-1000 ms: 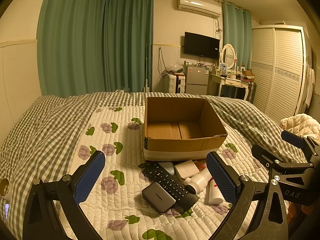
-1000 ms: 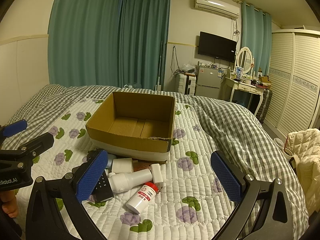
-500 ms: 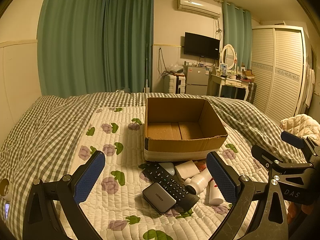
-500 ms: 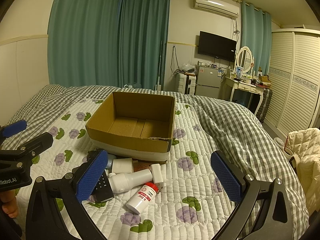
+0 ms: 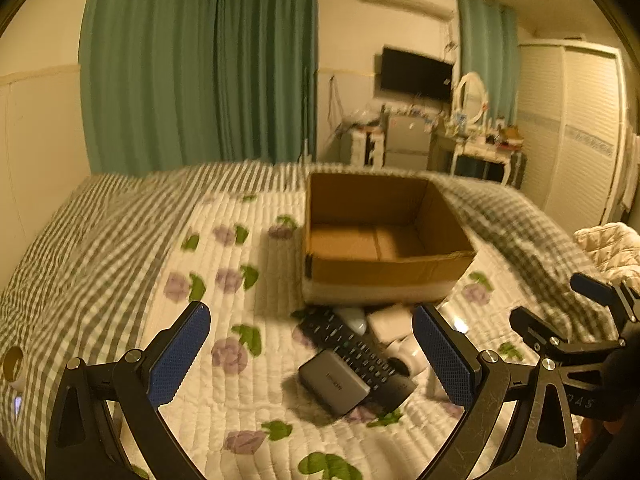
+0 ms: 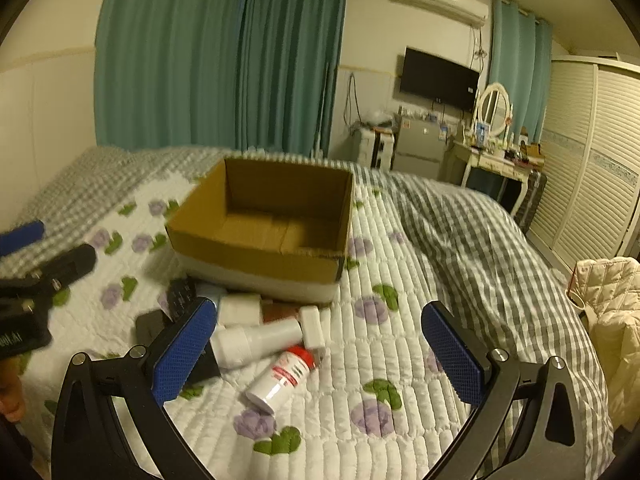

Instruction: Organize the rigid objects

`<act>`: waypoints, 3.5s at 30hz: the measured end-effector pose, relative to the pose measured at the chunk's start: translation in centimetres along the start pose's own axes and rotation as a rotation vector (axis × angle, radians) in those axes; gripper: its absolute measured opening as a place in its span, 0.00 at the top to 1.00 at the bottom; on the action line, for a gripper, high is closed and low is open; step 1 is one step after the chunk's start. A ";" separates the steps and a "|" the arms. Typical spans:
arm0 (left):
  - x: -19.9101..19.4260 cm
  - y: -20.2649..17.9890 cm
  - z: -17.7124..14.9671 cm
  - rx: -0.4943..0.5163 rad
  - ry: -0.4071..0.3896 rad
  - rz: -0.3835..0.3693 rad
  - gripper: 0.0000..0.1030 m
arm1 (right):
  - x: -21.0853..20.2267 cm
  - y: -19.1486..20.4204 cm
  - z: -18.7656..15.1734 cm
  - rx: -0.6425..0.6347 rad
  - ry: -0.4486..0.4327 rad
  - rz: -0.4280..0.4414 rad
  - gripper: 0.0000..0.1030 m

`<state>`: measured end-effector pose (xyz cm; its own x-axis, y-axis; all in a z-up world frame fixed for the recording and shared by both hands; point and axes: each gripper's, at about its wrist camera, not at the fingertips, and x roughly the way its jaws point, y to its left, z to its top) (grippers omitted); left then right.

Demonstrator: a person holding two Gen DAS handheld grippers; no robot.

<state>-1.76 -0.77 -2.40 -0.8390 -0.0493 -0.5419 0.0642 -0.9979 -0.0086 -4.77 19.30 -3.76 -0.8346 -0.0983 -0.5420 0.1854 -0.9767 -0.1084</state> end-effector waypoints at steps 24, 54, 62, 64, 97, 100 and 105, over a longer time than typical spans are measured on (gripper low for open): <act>13.1 -1.1 -4.7 -0.002 0.521 0.005 0.16 | 13.9 1.8 -7.0 0.076 0.473 0.116 0.58; 4.9 -1.1 2.3 -0.004 0.345 -0.097 0.55 | 5.1 1.7 1.7 0.017 0.240 0.166 0.65; 5.2 -1.7 11.2 0.020 0.216 -0.120 0.55 | 4.7 0.6 10.1 -0.017 0.110 0.177 0.65; 6.3 -2.0 12.6 0.037 0.206 -0.116 0.55 | 5.5 0.3 11.9 -0.021 0.096 0.178 0.65; 19.5 -4.8 12.3 0.067 0.302 -0.085 0.57 | 20.8 -1.0 11.9 0.005 0.227 0.231 0.52; 18.1 -4.5 12.7 0.066 0.290 -0.074 0.56 | 19.6 -1.3 12.6 0.000 0.201 0.209 0.46; 14.1 -3.7 13.1 0.076 0.243 -0.063 0.36 | 16.0 -2.0 14.3 -0.008 0.164 0.175 0.40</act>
<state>-20.89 1.70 1.03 -0.6851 0.0159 -0.7283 -0.0330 -0.9994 0.0092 -25.92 17.00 -0.31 -0.6942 -0.2328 -0.6811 0.3244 -0.9459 -0.0073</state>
